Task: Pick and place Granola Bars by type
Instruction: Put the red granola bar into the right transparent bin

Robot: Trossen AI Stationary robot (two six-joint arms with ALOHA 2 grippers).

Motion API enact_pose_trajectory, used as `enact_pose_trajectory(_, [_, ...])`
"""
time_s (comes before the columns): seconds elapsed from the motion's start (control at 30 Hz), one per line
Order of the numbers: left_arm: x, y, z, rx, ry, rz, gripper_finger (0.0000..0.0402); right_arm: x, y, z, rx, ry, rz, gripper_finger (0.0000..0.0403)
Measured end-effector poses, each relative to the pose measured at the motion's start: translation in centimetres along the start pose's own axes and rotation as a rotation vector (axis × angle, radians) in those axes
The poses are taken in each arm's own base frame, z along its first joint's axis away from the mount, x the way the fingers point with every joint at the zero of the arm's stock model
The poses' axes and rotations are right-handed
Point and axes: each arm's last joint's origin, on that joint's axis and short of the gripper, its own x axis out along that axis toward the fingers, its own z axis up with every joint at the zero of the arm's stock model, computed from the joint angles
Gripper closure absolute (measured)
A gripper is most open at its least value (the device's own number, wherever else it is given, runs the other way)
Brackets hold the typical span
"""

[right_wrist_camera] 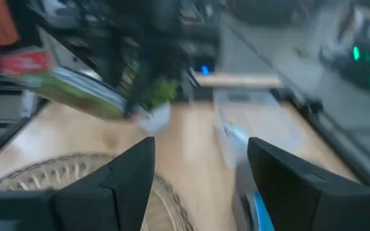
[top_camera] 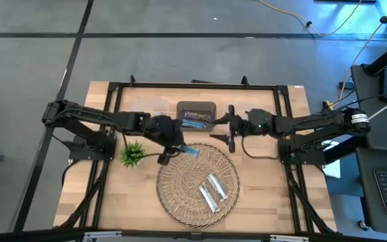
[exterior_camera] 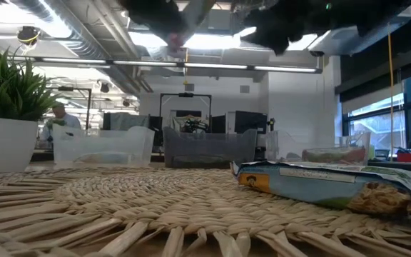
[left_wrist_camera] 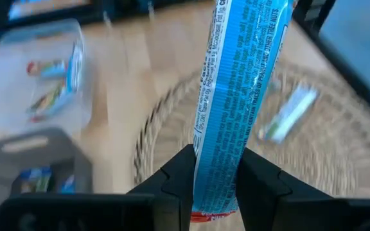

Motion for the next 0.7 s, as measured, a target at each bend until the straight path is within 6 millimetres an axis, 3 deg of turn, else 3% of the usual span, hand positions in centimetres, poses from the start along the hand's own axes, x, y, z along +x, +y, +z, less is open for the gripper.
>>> enact_pose_trajectory(0.13, [0.5,1.0,0.1,-0.018,-0.107,-0.035,0.0314,0.0,1.2,0.7,-0.043,-0.064,0.041,0.0152])
enact_pose_trajectory(0.4, [0.2,2.3,1.3,-0.046,-0.310,0.054,0.0313,-0.2,2.7,1.2,-0.018,-0.120,0.099,0.0152])
enact_pose_trajectory(0.53, [0.2,2.5,1.5,-0.060,-0.337,0.161,0.0313,-0.3,3.0,1.7,-0.012,-0.166,0.061,0.0152])
enact_pose_trajectory(0.7, [0.2,2.5,1.6,-0.062,-0.348,0.171,0.0313,-0.4,2.9,2.2,-0.007,-0.213,0.014,0.0152])
